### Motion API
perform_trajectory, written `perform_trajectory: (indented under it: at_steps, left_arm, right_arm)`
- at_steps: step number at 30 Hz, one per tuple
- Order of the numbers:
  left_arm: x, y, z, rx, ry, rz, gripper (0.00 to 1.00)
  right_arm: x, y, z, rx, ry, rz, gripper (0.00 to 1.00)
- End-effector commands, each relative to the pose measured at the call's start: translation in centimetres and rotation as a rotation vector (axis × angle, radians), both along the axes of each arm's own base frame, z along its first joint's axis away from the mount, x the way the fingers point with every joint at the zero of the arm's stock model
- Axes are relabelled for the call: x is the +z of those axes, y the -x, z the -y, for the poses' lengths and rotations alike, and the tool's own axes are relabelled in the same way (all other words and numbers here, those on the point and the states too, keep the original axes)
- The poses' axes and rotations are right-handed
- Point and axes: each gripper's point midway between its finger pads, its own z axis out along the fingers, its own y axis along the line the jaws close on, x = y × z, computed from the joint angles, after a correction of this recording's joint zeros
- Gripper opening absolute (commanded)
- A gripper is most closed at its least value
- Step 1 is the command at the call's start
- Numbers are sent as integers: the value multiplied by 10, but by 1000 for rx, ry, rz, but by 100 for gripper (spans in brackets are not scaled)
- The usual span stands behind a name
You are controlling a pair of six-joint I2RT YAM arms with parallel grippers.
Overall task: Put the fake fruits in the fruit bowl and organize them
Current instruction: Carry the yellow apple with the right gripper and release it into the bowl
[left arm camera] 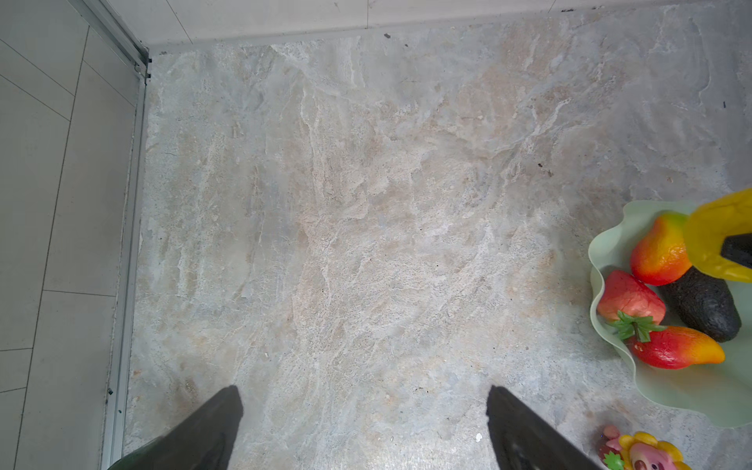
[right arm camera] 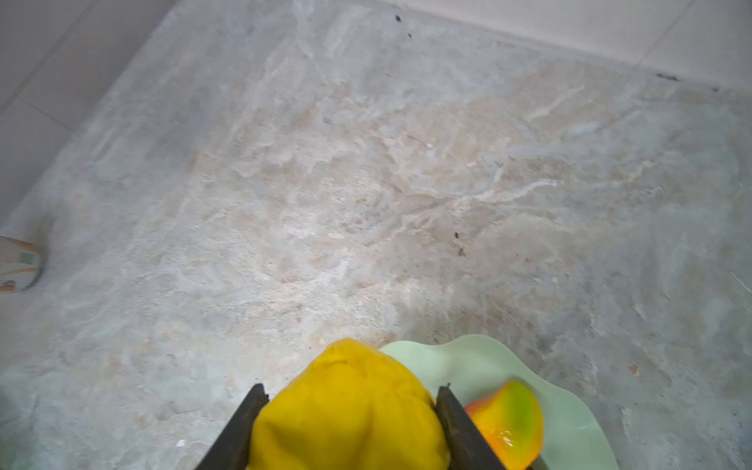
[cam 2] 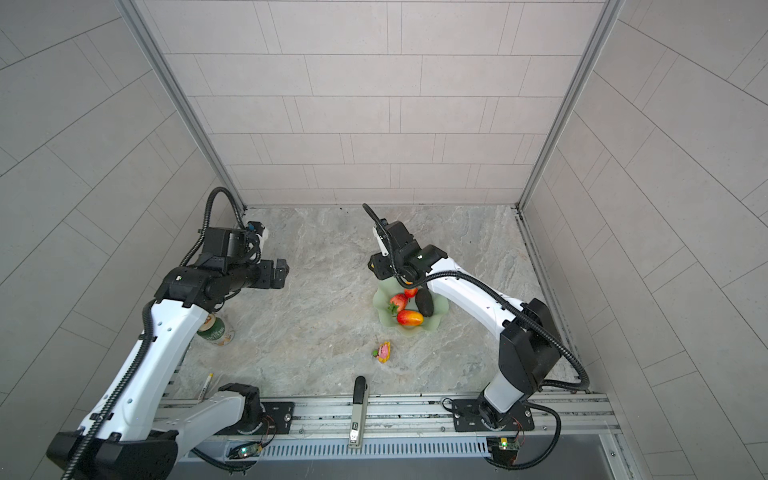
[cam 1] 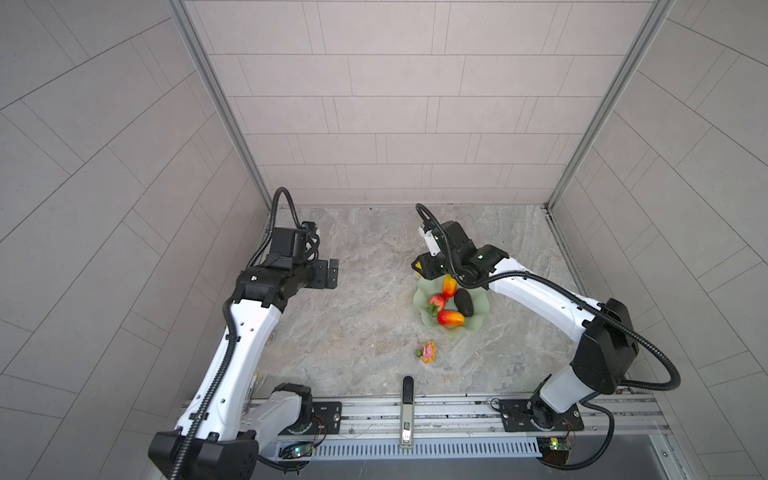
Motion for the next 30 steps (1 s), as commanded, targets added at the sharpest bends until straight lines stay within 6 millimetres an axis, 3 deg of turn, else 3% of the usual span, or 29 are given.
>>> perform_trajectory:
  at_steps: [1, 7, 11, 14, 24, 30]
  left_arm:
    - [12, -1, 1, -14, 1, 29, 100]
    - [9, -2, 1, -11, -1, 22, 100]
    - [9, -1, 0, -8, -5, 23, 100]
    - [9, -2, -1, -3, -7, 25, 100]
    - [6, -4, 1, -9, -4, 16, 100]
    - [6, -3, 1, -9, 0, 13, 100]
  right_arm:
    - [-33, -6, 16, -11, 66, -41, 25]
    - [-70, -23, 18, -25, 77, -66, 25]
    - [-82, -26, 16, -25, 79, -78, 26]
    - [-85, -25, 17, -27, 87, -79, 38]
    - [-76, -15, 30, -34, 123, -65, 61]
    - [-57, -13, 34, -33, 121, -31, 79]
